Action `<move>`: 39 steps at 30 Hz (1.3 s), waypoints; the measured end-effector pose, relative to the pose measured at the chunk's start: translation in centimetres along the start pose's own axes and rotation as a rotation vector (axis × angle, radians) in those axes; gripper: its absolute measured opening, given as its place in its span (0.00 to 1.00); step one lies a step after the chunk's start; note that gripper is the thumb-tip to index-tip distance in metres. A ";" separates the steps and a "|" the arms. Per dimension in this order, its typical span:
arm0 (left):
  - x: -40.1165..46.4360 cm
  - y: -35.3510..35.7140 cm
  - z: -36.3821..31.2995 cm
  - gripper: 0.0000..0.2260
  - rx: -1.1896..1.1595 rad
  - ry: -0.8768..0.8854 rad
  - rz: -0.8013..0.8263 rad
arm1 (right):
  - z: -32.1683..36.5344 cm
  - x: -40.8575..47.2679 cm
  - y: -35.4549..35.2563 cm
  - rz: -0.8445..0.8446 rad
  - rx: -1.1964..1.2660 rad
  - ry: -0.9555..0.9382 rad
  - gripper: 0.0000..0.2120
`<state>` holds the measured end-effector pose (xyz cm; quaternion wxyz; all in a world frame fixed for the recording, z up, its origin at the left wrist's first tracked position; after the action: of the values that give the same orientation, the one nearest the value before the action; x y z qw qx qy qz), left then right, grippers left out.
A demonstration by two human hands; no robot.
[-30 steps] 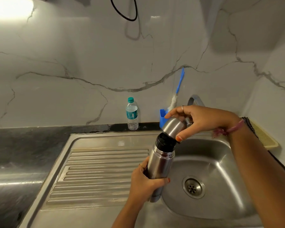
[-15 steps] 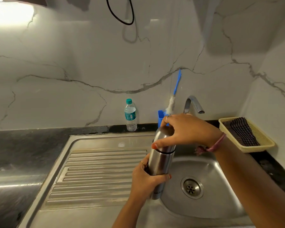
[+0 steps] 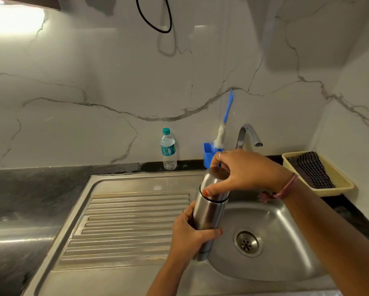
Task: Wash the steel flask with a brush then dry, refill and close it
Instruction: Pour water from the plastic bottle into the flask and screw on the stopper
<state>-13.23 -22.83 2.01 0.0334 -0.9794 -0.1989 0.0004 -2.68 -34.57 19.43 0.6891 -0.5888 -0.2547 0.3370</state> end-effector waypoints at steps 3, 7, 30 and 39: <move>-0.1 0.1 -0.1 0.27 0.003 0.005 0.008 | -0.8 0.1 0.1 0.099 0.030 -0.030 0.38; 0.0 0.3 -0.2 0.29 0.014 0.013 0.019 | -1.3 0.3 0.5 0.260 0.134 -0.212 0.39; -0.4 -0.2 0.2 0.29 0.014 -0.005 0.014 | 0.5 0.4 1.4 -0.060 -0.309 -0.014 0.34; -0.8 -0.3 -0.5 0.28 0.048 0.026 0.055 | -0.7 -0.8 -0.1 0.167 0.056 -0.159 0.31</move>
<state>-14.12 -22.87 2.51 0.0592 -0.9834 -0.1715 -0.0065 -2.62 -35.63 19.46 0.6525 -0.5599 -0.2491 0.4458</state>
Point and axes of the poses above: each hand's wrist, its own x-axis towards the middle knuckle, its own y-axis out of the palm, z = x × y, the point moved 3 cm from there along x, towards the middle knuckle, and after that the axes turned 5 degrees about -x, right-handed, at the moved point
